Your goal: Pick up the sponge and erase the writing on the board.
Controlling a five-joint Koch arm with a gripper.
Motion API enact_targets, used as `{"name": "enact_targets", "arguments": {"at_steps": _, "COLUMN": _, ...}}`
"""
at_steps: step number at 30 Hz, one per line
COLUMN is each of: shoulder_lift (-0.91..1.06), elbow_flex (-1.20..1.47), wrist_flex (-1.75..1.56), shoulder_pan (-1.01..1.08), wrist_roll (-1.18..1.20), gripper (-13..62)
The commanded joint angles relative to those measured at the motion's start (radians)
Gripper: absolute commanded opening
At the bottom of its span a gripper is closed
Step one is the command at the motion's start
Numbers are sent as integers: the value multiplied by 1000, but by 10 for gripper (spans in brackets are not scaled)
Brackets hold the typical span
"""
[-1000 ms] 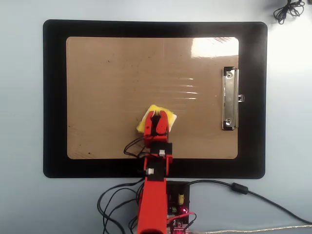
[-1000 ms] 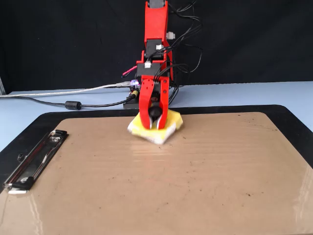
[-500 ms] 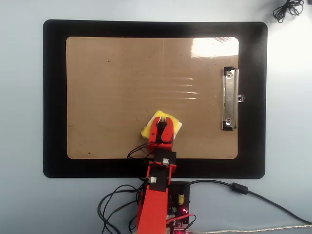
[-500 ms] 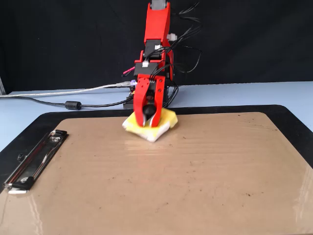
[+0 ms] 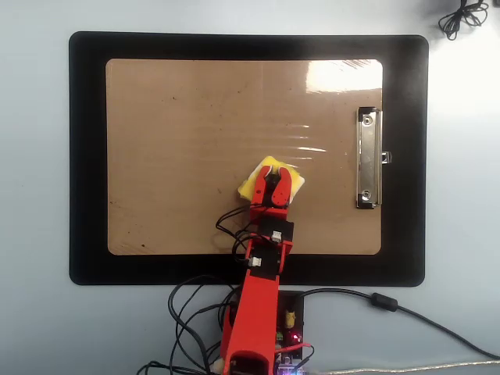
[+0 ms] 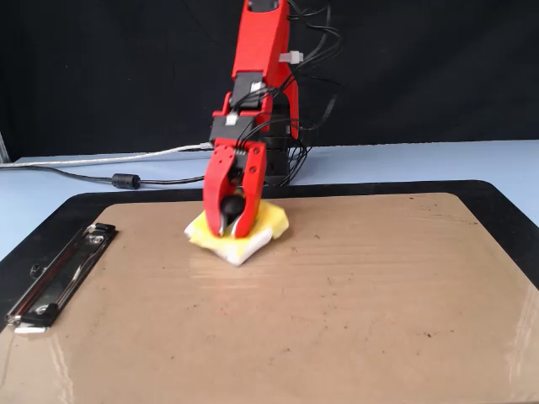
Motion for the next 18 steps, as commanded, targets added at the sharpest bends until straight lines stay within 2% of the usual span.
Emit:
{"name": "enact_targets", "arguments": {"at_steps": 1, "shoulder_lift": 5, "elbow_flex": 44, "wrist_flex": -25, "shoulder_pan": -150, "wrist_roll": -132, "gripper": -80}}
{"name": "enact_targets", "arguments": {"at_steps": 4, "shoulder_lift": 124, "elbow_flex": 170, "wrist_flex": -51, "shoulder_pan": -305, "wrist_roll": -322, "gripper": -80}}
{"name": "enact_targets", "arguments": {"at_steps": 6, "shoulder_lift": 130, "elbow_flex": 172, "wrist_flex": -48, "shoulder_pan": -379, "wrist_roll": -356, "gripper": -80}}
{"name": "enact_targets", "arguments": {"at_steps": 11, "shoulder_lift": -166, "elbow_flex": -117, "wrist_flex": -63, "shoulder_pan": -419, "wrist_roll": -357, "gripper": -80}}
{"name": "enact_targets", "arguments": {"at_steps": 12, "shoulder_lift": -163, "elbow_flex": -112, "wrist_flex": -61, "shoulder_pan": -420, "wrist_roll": -357, "gripper": -80}}
{"name": "enact_targets", "arguments": {"at_steps": 14, "shoulder_lift": -78, "elbow_flex": -25, "wrist_flex": -54, "shoulder_pan": -420, "wrist_roll": -356, "gripper": -80}}
{"name": "enact_targets", "arguments": {"at_steps": 18, "shoulder_lift": 279, "elbow_flex": 245, "wrist_flex": -23, "shoulder_pan": -422, "wrist_roll": -356, "gripper": -80}}
